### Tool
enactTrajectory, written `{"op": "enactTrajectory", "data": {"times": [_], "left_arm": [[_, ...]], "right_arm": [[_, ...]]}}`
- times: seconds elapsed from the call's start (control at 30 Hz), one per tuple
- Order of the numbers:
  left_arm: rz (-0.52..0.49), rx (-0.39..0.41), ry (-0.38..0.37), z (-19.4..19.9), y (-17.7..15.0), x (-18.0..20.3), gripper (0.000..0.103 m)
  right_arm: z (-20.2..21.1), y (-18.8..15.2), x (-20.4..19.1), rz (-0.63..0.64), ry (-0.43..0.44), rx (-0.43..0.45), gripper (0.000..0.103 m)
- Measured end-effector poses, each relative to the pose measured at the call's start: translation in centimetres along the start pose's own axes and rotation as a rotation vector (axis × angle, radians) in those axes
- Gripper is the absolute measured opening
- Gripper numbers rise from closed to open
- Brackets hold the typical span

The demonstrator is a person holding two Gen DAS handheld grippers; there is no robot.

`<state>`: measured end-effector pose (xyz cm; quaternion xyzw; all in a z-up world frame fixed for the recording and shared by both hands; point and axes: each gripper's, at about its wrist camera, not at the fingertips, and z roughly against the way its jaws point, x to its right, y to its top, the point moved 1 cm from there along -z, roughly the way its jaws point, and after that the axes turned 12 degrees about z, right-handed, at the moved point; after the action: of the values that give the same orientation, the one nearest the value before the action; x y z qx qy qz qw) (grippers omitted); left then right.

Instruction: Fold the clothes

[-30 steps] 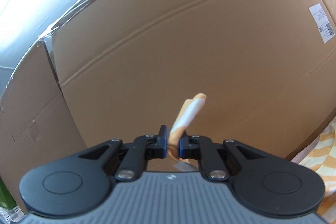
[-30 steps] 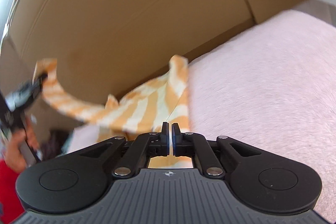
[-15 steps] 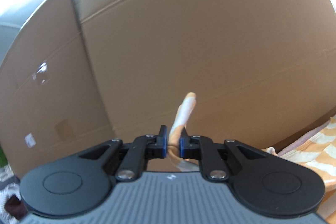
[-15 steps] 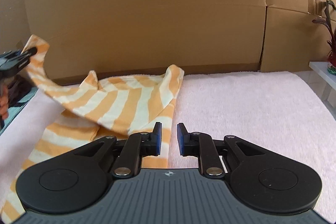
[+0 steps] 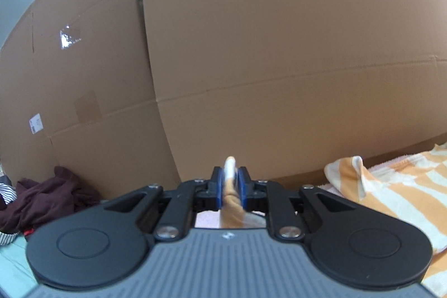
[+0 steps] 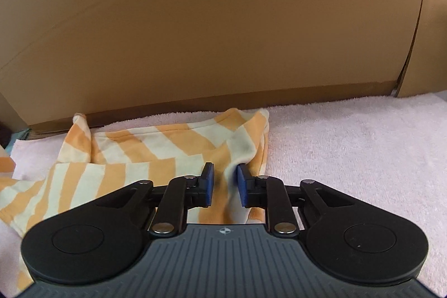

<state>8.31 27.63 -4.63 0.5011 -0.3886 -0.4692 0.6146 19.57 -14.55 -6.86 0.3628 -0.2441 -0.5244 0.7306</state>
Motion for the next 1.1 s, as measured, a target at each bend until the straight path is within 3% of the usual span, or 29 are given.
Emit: {"op": "enactTrajectory", "data": {"times": [0.13, 0.2, 0.33, 0.4, 0.43, 0.5, 0.63, 0.7, 0.83, 0.87, 0.97, 1.1], "left_arm": [[0.117, -0.111, -0.039, -1.3, 0.3, -1.6, 0.012], [0.193, -0.102, -0.056, -1.1, 0.7, -2.7, 0.012], [0.293, -0.013, -0.065, 0.4, 1.7, -4.3, 0.012], [0.314, 0.013, -0.058, 0.9, 1.8, -4.7, 0.012], [0.320, 0.027, -0.059, 1.2, 1.9, -4.8, 0.012], [0.323, 0.059, -0.067, 1.8, 2.0, -4.8, 0.012], [0.235, 0.130, -0.061, 2.9, 1.4, -2.9, 0.012], [0.190, 0.143, -0.060, 3.2, 1.2, -2.2, 0.012], [0.166, 0.147, -0.067, 3.4, 1.3, -1.3, 0.013], [0.169, 0.142, -0.066, 3.3, 1.4, -1.4, 0.013], [0.182, 0.129, -0.058, 2.9, 1.8, -1.5, 0.013], [0.220, 0.190, -0.041, 3.4, 2.5, -2.0, 0.013]], "right_arm": [[-0.4, 0.6, -0.3, -0.007, -0.017, 0.012, 0.005], [0.0, 0.9, -0.3, -0.025, -0.010, 0.036, 0.005], [-0.2, 1.0, -0.5, -0.038, -0.024, 0.045, 0.006], [-0.8, 0.9, -0.5, -0.029, -0.036, 0.009, 0.017], [-1.2, 0.9, -0.5, -0.020, -0.034, -0.018, 0.017], [-0.1, 0.7, -0.6, -0.035, -0.023, 0.027, 0.018], [1.0, 0.9, -2.8, 0.044, 0.062, 0.064, 0.022], [0.1, 0.8, -4.6, 0.137, 0.061, 0.029, 0.031], [-2.0, 0.2, -7.4, 0.279, 0.007, -0.004, 0.034], [-2.1, 0.1, -7.6, 0.289, -0.004, 0.014, 0.033], [-2.3, 0.4, -8.1, 0.316, -0.001, 0.015, 0.005], [-2.0, 1.6, -7.7, 0.235, 0.034, 0.051, 0.004]]}}
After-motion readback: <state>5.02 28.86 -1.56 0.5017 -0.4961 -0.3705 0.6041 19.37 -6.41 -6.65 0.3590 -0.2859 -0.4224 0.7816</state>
